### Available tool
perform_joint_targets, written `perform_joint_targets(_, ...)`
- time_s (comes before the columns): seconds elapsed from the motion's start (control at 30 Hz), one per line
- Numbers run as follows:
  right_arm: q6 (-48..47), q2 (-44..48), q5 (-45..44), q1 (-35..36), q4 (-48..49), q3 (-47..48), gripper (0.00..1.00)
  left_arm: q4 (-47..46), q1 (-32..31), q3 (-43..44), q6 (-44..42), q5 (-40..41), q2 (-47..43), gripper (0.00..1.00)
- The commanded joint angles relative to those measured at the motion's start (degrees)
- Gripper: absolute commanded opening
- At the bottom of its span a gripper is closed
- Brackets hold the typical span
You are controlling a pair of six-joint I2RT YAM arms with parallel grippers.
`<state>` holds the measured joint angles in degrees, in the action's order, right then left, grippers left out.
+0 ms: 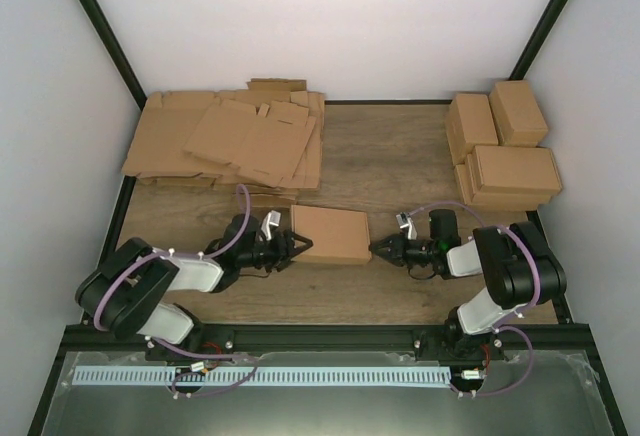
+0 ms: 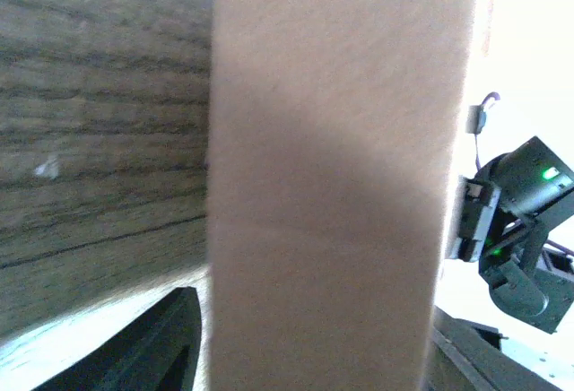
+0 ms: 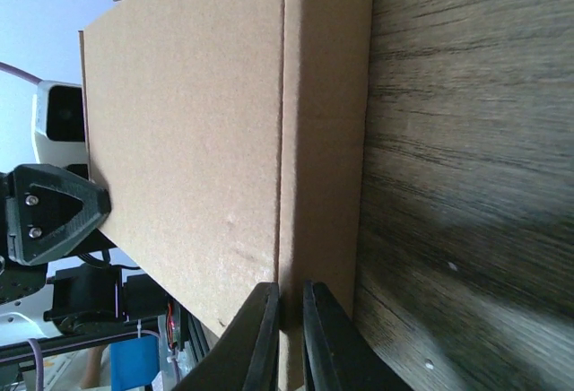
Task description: Fold the paper box
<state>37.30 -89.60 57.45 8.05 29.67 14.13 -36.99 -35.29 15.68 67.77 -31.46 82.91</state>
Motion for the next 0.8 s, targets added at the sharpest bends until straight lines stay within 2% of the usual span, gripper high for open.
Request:
perform_joint_targets(0.0, -0.7, 0.0, -1.2, -0.8, -0.2, 0.0, 0.10, -1.2, 0.0, 3.0, -1.7, -0.9, -0.4, 0.54)
perform_joint_targets(0.13, -1.7, 1.8, -1.4, -0.2, -1.9, 0.6, 0.18, 9.2, 0.0, 6.4, -6.8, 0.8, -3.6, 0.42)
perform_joint_targets(0.27, -8.1, 8.0, -6.8, 2.5, -14.4, 6.2, 0.37, 14.3, 0.0, 7.9, -7.5, 0.8, -5.4, 0.37)
perform_joint_targets(0.37, -15.5, 15.1, -19.9, 10.1, -26.6, 13.0, 0.59, 17.8, 0.0, 8.8, -7.4, 1.3, -6.5, 0.34)
perform_joint_targets(0.43, -18.4, 19.3, -28.5, 15.3, -30.3, 16.5, 0.64, 18.5, 0.0, 9.1, -6.8, 1.3, -7.7, 0.31)
perform_joint_targets(0.6, -26.6, 25.3, -41.6, 27.7, -25.8, 17.3, 0.69, 22.0, 0.0, 10.6, -5.6, 1.4, -10.6, 0.29)
perform_joint_targets(0.67, -34.9, 26.4, -45.2, 34.9, -21.1, 15.2, 0.83, 24.3, 0.0, 11.5, -5.6, 1.7, -11.9, 0.29)
perform_joint_targets(0.77, -46.6, 26.6, -50.6, 44.4, -14.2, 12.2, 0.89, 25.5, 0.2, 11.8, -4.0, 1.5, -13.2, 0.27)
